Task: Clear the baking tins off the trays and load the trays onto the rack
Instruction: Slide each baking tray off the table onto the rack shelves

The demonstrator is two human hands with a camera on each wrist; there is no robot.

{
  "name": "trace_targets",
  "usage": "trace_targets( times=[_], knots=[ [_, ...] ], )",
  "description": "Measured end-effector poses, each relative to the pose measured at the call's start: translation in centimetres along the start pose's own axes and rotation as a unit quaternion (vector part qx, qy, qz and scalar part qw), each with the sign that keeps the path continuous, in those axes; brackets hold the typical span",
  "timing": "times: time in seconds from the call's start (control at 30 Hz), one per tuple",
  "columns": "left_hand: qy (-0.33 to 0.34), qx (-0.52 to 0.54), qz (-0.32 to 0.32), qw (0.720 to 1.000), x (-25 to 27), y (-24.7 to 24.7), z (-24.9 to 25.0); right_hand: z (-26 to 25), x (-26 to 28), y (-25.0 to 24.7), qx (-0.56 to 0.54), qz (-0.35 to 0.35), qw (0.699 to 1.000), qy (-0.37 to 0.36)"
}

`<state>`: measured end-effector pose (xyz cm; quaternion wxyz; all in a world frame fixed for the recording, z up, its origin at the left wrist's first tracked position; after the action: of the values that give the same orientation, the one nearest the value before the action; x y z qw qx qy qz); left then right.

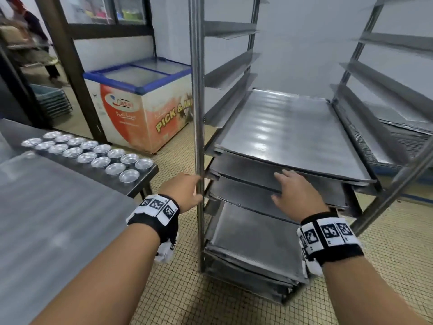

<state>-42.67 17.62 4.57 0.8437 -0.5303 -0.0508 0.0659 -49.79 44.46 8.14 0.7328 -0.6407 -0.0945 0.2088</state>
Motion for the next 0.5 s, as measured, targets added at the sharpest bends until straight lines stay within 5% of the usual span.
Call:
trace_targets(
  times=[0.27, 0.5],
  knots=[
    [-0.219, 0.015, -0.007, 0.976, 10.1, -0.3, -13.7, -15.6, -0.6, 2.3, -0.058, -0.08, 0.981, -0.167],
    [-0.421, 0.079, 0.04, 0.903, 17.7, 2.1, -23.3, -28.4, -3.4, 4.8, -0.068, -0.143, 0.938, -0.309]
  ],
)
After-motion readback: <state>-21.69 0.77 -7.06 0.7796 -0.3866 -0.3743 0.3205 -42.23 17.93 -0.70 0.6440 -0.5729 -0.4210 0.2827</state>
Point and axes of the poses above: each hand's wrist, its own x-axis away from the middle knuckle, its own y-axis out of the palm, z = x × y, the point moved 4 cm from there along -x, towards the middle knuckle, and after that the axes turned 12 degrees about x, right-handed, at the moved point
